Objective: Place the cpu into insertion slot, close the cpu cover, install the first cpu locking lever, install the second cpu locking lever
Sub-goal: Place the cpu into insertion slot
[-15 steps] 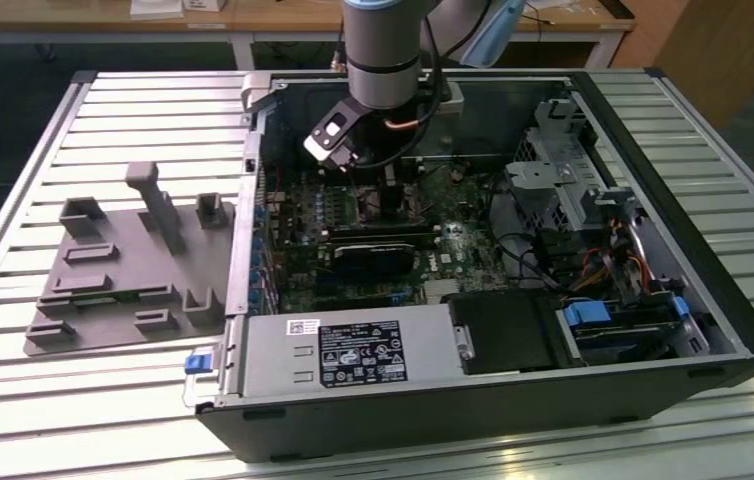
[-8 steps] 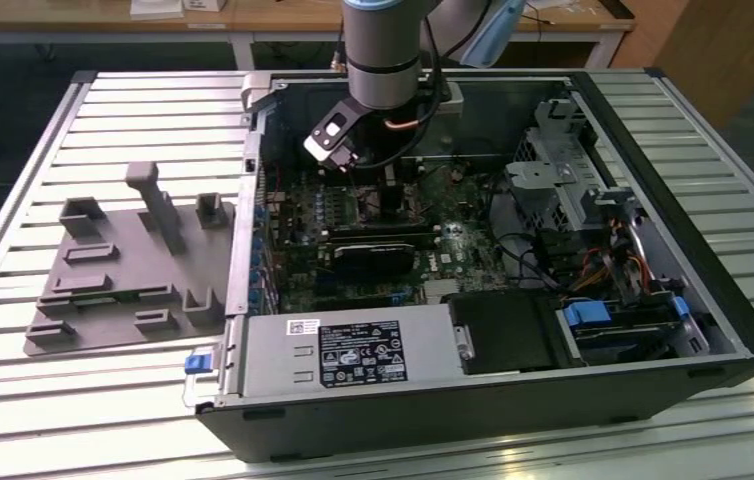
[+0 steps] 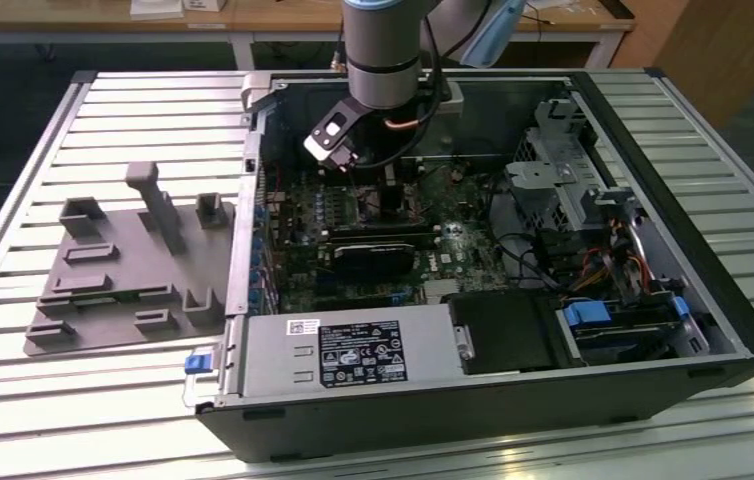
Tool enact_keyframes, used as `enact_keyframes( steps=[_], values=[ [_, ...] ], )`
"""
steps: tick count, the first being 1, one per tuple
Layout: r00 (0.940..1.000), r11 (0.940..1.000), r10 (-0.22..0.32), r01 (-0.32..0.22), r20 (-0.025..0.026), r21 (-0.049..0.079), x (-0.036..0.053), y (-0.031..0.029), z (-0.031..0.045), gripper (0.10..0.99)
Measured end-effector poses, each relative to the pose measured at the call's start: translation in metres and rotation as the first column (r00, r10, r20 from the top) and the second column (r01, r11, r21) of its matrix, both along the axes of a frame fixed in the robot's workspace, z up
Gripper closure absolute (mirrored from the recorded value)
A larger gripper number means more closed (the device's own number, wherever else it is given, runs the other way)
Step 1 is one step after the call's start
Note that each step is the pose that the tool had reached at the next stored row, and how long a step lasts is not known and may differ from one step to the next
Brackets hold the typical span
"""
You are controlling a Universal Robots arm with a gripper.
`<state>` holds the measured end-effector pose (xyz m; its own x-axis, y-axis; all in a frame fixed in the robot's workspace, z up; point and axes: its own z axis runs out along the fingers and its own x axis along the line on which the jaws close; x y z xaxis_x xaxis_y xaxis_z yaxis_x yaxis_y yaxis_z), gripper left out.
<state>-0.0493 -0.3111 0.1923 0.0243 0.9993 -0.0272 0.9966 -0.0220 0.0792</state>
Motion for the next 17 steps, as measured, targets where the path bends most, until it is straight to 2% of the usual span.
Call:
enact_keyframes(
  steps=[7, 12, 17],
  values=[
    [1.0, 1.0, 0.003, -0.003, -0.0005, -0.001, -0.0001, -0.0001, 0.0016, 0.549],
    [0.9997, 0.9997, 0.026, -0.026, -0.0006, -0.001, 0.0002, -0.0002, 0.0002, 0.549],
    [0.9997, 0.9997, 0.026, -0.026, -0.0007, -0.002, 0.0001, -0.0002, -0.0004, 0.549]
  ],
)
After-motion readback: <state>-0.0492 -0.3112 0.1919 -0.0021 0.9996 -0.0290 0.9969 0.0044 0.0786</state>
